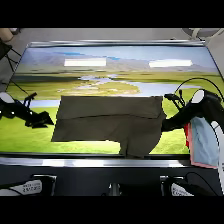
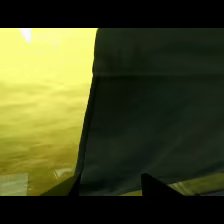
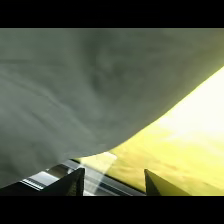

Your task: Fold the shirts.

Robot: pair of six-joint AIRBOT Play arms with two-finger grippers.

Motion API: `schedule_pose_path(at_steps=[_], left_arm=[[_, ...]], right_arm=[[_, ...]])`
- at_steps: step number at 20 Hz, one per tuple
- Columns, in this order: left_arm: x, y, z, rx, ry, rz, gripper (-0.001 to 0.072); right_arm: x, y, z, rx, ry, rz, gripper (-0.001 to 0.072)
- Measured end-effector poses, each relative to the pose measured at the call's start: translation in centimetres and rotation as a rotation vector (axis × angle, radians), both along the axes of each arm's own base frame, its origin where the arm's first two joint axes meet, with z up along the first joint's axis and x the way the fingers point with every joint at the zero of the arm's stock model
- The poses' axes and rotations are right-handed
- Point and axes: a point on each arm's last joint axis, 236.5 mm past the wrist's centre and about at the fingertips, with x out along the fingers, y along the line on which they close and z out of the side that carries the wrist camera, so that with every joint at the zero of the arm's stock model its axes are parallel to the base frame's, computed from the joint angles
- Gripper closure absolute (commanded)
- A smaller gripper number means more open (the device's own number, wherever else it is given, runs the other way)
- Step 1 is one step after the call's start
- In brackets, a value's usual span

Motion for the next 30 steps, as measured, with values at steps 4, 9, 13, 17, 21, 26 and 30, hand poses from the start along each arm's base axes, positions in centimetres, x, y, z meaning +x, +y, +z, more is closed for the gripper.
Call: schedule_pose_path(at_steps=[4,9,13,17,21,26,30], left_arm=[[-3.4,-0.4,-2.3,0.006,0.025,0.0,0.0231],[-4.8,-0.5,-3.9,0.009,0.04,-0.011,0.0231],[-5.1,-1.2,-4.3,-0.013,0.041,0.0,0.0348],[-4.8,-1.9,-4.9,-0.022,0.021,0.016,0.0686],[-4.4,-2.3,-4.9,-0.031,0.002,0.029,0.0686],[-4.1,-2.3,-4.6,-0.031,-0.015,0.033,0.0686],[-4.3,-2.5,-4.3,-0.038,-0.014,0.03,0.0687]], right_arm=[[-1.6,0.9,0.8,0.034,-0.035,-0.01,0.0348],[-2.3,0.8,0.9,0.024,-0.041,-0.002,0.0345],[-2.7,0.6,0.7,0.015,-0.033,0.001,0.0148],[-5.2,1.0,-0.9,0.027,0.027,-0.003,0.015],[-7.7,2.9,-3.9,0.095,0.075,-0.064,0.0167],[-8.4,5.5,-6.6,0.193,0.064,-0.197,0.0187],[-7.8,7.1,-7.6,0.242,0.031,-0.277,0.0703]])
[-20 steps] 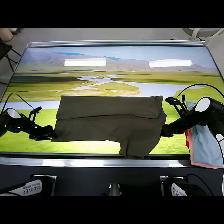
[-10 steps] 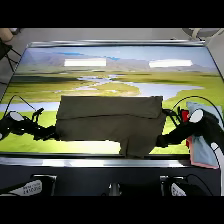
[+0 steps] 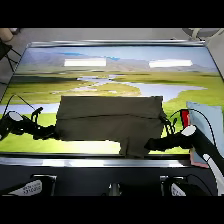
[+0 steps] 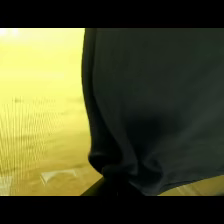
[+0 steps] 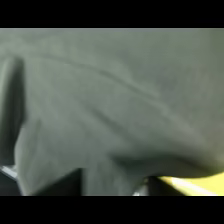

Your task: Fold the shirts.

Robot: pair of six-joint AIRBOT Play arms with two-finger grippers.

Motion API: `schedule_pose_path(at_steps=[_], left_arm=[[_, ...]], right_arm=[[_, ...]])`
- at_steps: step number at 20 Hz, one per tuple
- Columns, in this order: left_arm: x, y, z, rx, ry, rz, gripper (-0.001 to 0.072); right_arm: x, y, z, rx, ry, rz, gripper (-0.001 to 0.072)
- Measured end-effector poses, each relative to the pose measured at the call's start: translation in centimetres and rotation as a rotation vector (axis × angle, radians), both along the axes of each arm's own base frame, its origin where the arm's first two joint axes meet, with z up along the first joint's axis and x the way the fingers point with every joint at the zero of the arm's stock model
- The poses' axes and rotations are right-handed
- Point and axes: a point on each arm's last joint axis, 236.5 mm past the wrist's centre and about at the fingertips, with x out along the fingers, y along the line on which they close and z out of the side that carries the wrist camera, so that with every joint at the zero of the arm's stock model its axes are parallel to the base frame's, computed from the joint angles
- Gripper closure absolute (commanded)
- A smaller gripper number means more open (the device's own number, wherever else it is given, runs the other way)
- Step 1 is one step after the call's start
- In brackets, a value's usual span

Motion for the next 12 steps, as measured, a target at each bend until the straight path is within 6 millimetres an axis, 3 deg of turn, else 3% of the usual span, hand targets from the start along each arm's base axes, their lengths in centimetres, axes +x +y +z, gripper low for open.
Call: schedule_pose_path(at_steps=[3,6,9,12], left_arm=[[0.3,-0.1,0.4,-0.005,-0.013,0.002,0.0687],[2.7,0.2,3.1,0.007,-0.119,0.001,0.0688],[6.2,0.4,8.1,0.018,-0.281,0.006,0.0689],[10.2,0.3,12.1,0.022,-0.408,0.043,0.0689]], right_arm=[[0.1,0.4,-0.1,0.0,-0.009,-0.005,0.0698],[2.5,0.0,2.4,-0.025,-0.11,0.073,0.0698],[6.7,-2.0,7.2,-0.123,-0.248,0.161,0.07],[12.1,-4.4,10.7,-0.232,-0.36,0.156,0.07]])
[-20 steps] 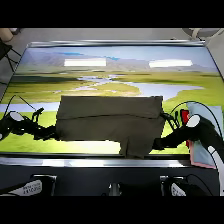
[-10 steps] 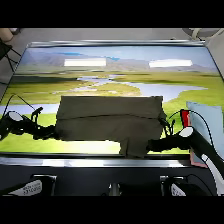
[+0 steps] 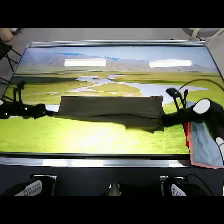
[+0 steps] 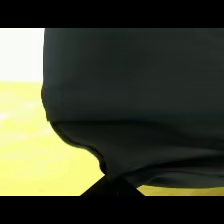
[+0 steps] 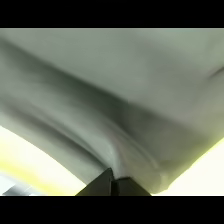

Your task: Fold the shirts.

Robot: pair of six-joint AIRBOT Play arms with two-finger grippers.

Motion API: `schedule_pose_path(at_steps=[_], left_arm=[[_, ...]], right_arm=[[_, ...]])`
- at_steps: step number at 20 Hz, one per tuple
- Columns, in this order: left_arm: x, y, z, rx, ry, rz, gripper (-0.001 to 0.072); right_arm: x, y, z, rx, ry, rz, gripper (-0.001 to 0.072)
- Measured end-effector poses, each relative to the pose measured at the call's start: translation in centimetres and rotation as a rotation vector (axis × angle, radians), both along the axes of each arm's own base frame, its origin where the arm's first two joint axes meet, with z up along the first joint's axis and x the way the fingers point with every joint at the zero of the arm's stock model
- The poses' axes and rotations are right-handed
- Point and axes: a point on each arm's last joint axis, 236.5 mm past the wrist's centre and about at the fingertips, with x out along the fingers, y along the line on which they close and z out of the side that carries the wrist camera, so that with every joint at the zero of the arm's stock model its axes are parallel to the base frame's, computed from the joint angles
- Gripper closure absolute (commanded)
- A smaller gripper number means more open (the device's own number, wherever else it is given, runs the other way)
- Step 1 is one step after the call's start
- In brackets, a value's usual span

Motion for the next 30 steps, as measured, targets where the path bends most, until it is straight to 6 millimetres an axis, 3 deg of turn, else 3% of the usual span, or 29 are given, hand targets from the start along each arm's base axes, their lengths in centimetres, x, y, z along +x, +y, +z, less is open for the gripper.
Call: schedule_pose_path(at_steps=[2,4,7,9,10,11,12,13,14,15,18,22,25,29,30], left_arm=[[2.8,0.2,0.9,-0.004,-0.041,0.026,0.0688],[5.5,0.5,0.1,-0.014,-0.034,0.04,0.0688],[8.1,0.9,-3.0,-0.04,0.035,0.06,0.0688],[8.8,0.9,-5.7,-0.063,0.106,0.09,0.0686],[8.9,0.8,-7.0,-0.075,0.142,0.103,0.0662],[9.0,0.7,-8.0,-0.086,0.172,0.119,0.054],[9.0,0.7,-9.0,-0.095,0.199,0.134,0.0305],[9.1,0.5,-9.5,-0.112,0.212,0.147,0.0185],[9.4,0.4,-9.6,-0.125,0.214,0.154,0.0156],[9.8,0.2,-9.4,-0.138,0.206,0.155,0.0156],[11.8,1.0,-6.4,-0.132,0.114,0.134,0.0157],[13.4,1.8,0.0,-0.106,-0.043,0.106,0.0158],[13.5,0.7,4.0,-0.089,-0.129,0.07,0.0158],[12.9,-3.0,7.3,-0.082,-0.196,-0.011,0.0159],[12.6,-4.3,7.8,-0.084,-0.204,-0.042,0.0165]], right_arm=[[4.1,-0.7,1.1,-0.019,-0.059,-0.02,0.07],[8.2,-1.1,1.3,-0.018,-0.103,-0.045,0.0699],[13.3,-0.5,0.0,0.037,-0.12,-0.083,0.0697],[15.6,0.1,-1.7,0.085,-0.109,-0.109,0.0696],[16.2,0.3,-2.7,0.102,-0.095,-0.123,0.0695],[16.7,0.6,-3.8,0.119,-0.08,-0.137,0.0688],[17.0,0.8,-4.8,0.133,-0.06,-0.147,0.054],[17.1,1.0,-5.7,0.146,-0.042,-0.157,0.0288],[17.3,1.1,-6.0,0.158,-0.037,-0.164,0.0059],[17.5,1.0,-6.0,0.167,-0.038,-0.161,0.0009],[17.1,-1.6,-4.8,0.15,-0.039,-0.111,0.0],[12.7,-7.0,-6.7,0.139,0.117,-0.119,-0.0003],[10.1,-6.8,-8.8,0.219,0.217,-0.131,-0.0003],[10.3,-3.2,-9.5,0.344,0.236,-0.129,0.0011],[11.1,-2.3,-9.6,0.364,0.216,-0.141,0.0131]])
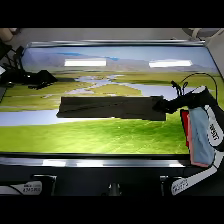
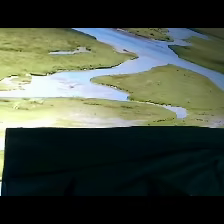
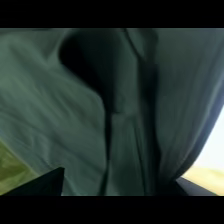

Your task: Fold the shirts.

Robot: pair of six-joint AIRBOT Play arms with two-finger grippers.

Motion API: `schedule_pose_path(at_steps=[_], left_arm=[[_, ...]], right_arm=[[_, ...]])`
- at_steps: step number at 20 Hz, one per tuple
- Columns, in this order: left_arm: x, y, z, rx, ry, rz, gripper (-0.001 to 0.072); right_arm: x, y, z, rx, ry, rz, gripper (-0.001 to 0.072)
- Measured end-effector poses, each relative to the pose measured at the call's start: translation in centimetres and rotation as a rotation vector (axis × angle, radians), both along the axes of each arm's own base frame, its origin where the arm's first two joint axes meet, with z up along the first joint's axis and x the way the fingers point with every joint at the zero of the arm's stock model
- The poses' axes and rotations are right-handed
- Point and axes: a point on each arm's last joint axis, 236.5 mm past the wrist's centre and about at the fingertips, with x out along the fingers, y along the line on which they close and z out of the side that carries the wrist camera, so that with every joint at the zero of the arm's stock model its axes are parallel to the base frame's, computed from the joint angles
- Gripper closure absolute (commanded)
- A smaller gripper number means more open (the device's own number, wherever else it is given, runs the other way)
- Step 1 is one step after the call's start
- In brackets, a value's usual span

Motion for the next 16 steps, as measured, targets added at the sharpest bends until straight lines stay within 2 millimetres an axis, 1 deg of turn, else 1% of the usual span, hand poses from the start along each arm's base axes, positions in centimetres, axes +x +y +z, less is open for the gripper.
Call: schedule_pose_path(at_steps=[1,2,3,4,5,7,9,10,13,16], left_arm=[[-0.2,-1.3,0.2,0.0,-0.005,-0.027,0.0168],[-0.4,-2.7,0.3,-0.001,-0.007,-0.056,0.0205],[-0.5,-4.1,0.2,0.001,-0.011,-0.082,0.0359],[-0.6,-5.5,0.0,0.002,-0.014,-0.106,0.0611],[-0.6,-7.0,-0.4,0.0,-0.014,-0.132,0.0684],[-0.5,-10.2,-1.6,0.004,-0.022,-0.187,0.0685],[-0.4,-13.5,-3.6,0.009,-0.02,-0.237,0.0685],[-0.6,-15.2,-4.8,0.006,-0.007,-0.263,0.0685],[-1.7,-20.6,-8.8,-0.028,0.048,-0.327,0.0686],[-2.9,-25.8,-12.0,-0.123,0.115,-0.343,0.0686]], right_arm=[[0.8,0.8,-0.2,0.002,-0.023,-0.014,0.0395],[1.6,1.4,-0.5,-0.002,-0.042,-0.031,0.0615],[2.2,1.7,-0.6,-0.003,-0.054,-0.046,0.0685],[2.9,2.2,-0.1,0.006,-0.074,-0.052,0.0694],[4.1,2.9,1.1,0.026,-0.114,-0.07,0.0695],[5.1,3.7,3.8,0.053,-0.173,-0.057,0.0697],[6.0,4.1,7.6,0.062,-0.259,-0.044,0.0697],[6.0,4.4,9.6,0.069,-0.295,-0.029,0.0697],[5.0,5.2,15.6,0.075,-0.393,0.014,0.0697],[2.4,6.3,21.0,0.087,-0.457,0.068,0.0697]])
